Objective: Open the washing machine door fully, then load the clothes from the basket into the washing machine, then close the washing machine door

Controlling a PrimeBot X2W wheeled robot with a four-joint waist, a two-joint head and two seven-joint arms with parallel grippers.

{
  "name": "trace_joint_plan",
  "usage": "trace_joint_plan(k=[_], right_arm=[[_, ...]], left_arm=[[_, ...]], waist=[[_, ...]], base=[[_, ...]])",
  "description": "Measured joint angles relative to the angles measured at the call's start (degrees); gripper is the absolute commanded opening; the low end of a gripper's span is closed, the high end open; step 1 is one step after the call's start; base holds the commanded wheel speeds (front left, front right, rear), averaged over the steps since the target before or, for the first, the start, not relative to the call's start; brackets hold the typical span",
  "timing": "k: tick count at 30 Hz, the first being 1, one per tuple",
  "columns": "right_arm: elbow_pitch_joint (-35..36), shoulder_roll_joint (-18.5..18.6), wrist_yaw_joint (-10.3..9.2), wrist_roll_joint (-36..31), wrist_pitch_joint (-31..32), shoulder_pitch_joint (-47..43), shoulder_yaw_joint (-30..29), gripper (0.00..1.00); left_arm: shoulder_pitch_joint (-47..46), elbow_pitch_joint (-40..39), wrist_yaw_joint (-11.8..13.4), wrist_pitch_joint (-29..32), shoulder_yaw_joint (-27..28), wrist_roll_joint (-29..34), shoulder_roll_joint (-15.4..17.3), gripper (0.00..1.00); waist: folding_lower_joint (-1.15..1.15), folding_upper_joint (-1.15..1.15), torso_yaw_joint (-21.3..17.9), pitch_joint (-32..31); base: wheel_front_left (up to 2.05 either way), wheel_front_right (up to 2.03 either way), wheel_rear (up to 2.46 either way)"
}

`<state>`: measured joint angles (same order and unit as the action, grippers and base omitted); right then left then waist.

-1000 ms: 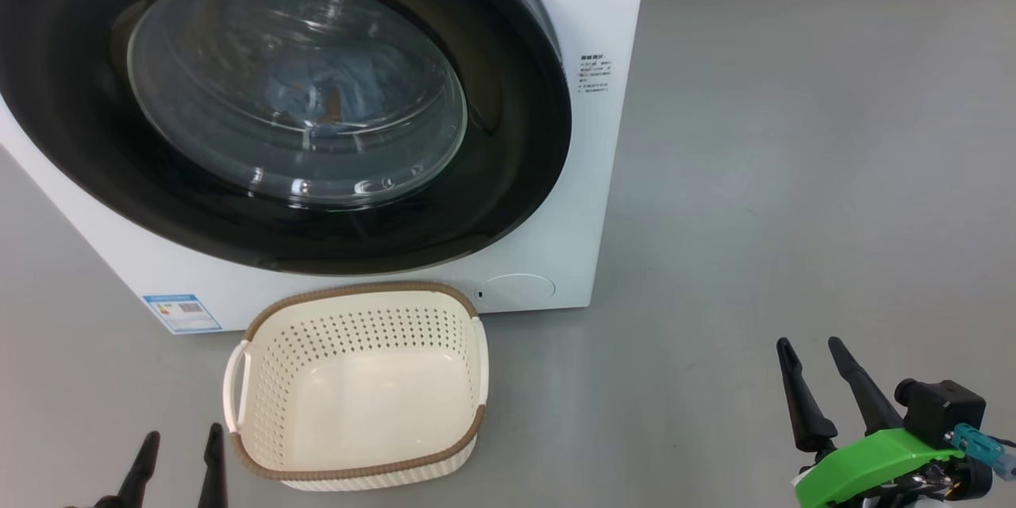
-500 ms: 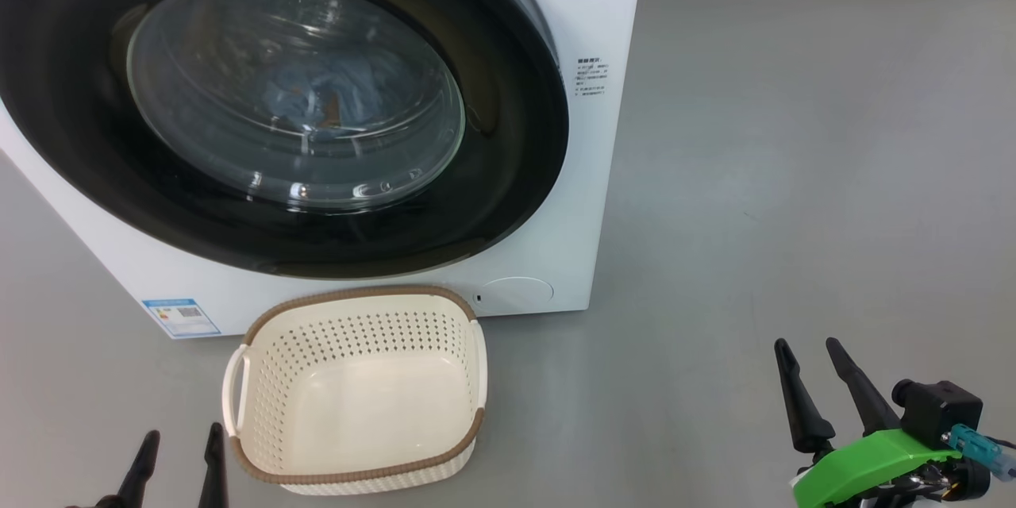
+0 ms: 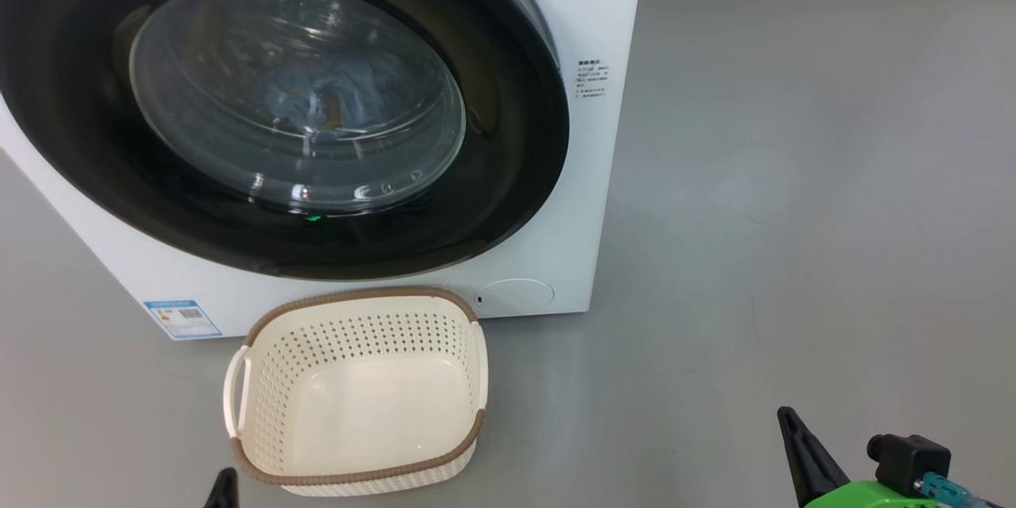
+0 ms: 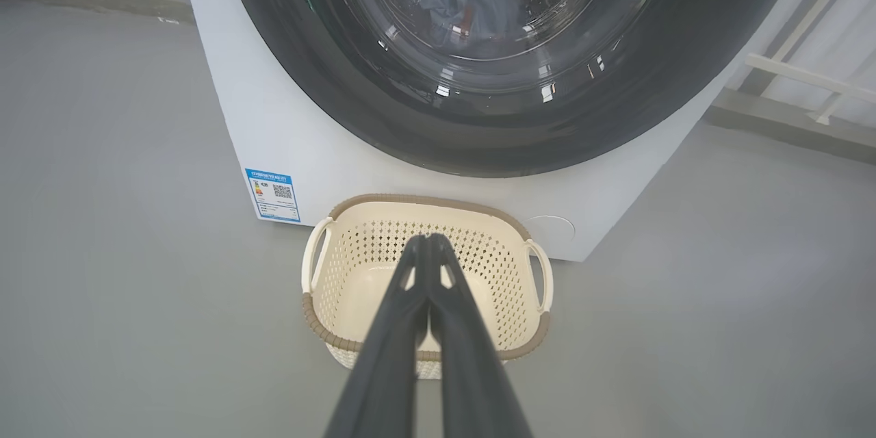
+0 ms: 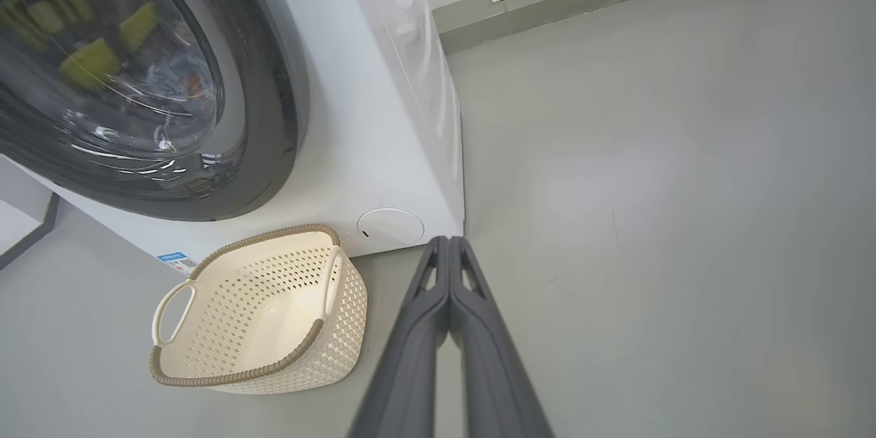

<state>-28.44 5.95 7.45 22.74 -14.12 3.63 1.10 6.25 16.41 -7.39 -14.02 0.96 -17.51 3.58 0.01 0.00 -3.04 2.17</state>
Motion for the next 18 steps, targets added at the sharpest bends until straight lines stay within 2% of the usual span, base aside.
trace_joint_plan(k=[18], right_arm=[[1.74, -0.33, 0.00, 10.46, 3.12, 0.00, -1.30, 0.00]], left_arm=[[-0.35, -0.02, 0.07, 3.08, 0.40, -11.56, -0.01, 0.00]], waist=[[0.00, 0.00, 0.48, -0.32]], base=[[0.00, 0.00, 0.00]])
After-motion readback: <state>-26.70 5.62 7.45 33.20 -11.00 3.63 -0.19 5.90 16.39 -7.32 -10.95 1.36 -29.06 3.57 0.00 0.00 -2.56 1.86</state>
